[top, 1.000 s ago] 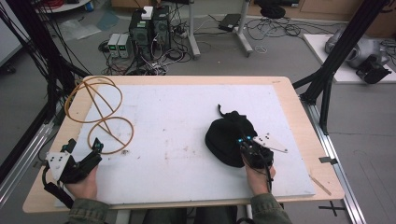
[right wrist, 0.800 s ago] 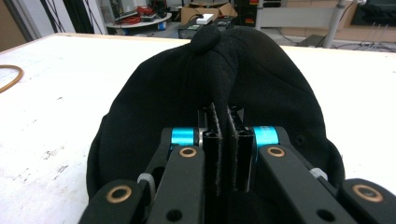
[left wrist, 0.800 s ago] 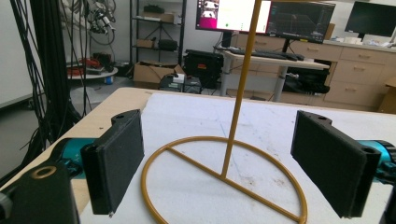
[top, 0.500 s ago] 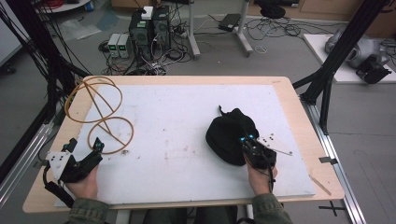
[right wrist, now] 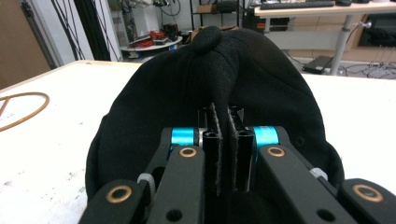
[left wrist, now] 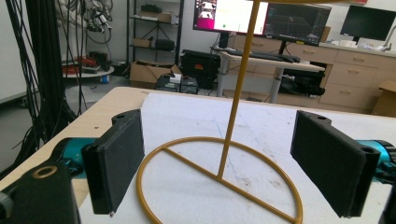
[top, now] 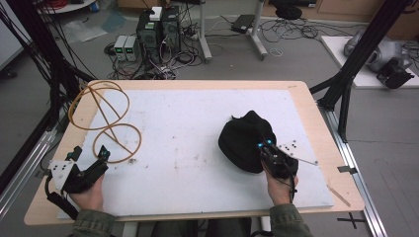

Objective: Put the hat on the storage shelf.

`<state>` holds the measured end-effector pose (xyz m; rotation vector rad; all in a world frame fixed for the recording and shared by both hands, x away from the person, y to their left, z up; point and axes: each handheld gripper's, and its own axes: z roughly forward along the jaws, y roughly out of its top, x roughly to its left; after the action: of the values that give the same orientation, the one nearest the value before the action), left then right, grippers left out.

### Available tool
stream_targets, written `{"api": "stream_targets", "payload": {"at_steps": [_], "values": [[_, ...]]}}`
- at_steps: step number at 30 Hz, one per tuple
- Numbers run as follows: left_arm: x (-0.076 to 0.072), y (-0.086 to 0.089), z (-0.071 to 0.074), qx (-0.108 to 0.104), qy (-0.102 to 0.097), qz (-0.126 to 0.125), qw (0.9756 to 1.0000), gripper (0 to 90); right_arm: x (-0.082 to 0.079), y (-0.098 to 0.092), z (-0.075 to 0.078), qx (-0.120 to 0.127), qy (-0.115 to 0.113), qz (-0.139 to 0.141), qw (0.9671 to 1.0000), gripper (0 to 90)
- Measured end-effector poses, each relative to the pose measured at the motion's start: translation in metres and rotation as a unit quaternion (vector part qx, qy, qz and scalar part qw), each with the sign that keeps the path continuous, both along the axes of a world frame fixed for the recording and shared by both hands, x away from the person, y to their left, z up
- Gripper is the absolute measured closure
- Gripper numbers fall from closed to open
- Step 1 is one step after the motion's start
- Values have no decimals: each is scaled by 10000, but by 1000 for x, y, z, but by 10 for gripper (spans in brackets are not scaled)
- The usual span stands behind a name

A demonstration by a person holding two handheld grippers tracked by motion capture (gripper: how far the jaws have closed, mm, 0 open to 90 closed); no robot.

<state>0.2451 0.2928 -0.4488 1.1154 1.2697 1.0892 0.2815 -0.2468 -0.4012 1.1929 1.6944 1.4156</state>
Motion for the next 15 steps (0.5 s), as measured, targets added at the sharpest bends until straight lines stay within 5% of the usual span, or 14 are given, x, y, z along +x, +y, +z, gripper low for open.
{"api": "stream_targets", "payload": {"at_steps": [5,15], "values": [[-2,0,1,-36,-42,-22,10000,178,2,8,10,28,-197,-29,9998,867],[-8,2,2,25,-61,-116,9999,177,5,28,56,13,-618,97,9980,867]]}}
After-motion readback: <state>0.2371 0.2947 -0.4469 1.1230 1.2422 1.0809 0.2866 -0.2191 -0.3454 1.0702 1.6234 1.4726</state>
